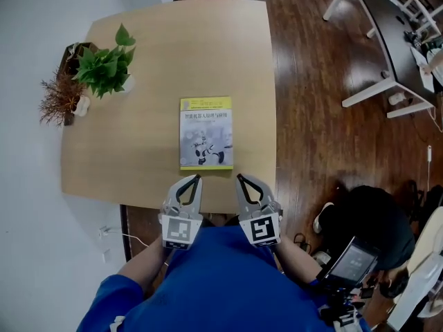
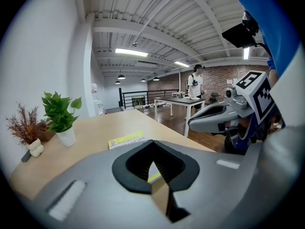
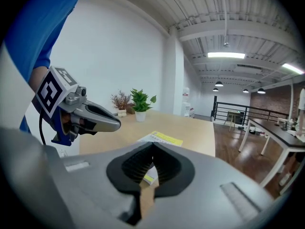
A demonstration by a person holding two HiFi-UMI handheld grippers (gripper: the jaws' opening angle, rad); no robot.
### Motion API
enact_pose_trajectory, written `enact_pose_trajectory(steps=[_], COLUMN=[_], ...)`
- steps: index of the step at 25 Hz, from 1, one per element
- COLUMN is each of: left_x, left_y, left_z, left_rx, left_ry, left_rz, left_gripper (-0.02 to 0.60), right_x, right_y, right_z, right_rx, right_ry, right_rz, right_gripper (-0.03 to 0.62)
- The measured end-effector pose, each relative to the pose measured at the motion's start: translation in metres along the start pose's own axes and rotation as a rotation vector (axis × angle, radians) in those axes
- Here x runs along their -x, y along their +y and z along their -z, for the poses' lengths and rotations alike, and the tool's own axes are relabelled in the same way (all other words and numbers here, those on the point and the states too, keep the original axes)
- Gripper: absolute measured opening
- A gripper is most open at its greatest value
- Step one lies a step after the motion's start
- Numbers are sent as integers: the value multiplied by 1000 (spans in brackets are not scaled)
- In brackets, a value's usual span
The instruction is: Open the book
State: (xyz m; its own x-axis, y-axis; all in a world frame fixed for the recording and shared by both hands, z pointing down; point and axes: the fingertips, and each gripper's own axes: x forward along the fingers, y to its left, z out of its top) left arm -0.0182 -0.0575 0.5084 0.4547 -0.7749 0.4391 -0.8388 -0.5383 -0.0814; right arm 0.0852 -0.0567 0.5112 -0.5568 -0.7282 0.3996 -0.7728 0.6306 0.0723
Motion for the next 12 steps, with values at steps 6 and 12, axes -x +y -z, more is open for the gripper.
enact_pose_trajectory(steps=[6,12], left_x=[-11,-15], left_y=[7,22], left_z=[8,22], left_rx=[6,-1], left_ry=[32,68], left_rz=[31,43], left_gripper=[6,6], right_x=[-22,-54], right_y=[-6,-13], right_z=[17,61], right_rx=[-74,-263], right_ry=[67,203], right_rz=[32,75], right_gripper=[0,3])
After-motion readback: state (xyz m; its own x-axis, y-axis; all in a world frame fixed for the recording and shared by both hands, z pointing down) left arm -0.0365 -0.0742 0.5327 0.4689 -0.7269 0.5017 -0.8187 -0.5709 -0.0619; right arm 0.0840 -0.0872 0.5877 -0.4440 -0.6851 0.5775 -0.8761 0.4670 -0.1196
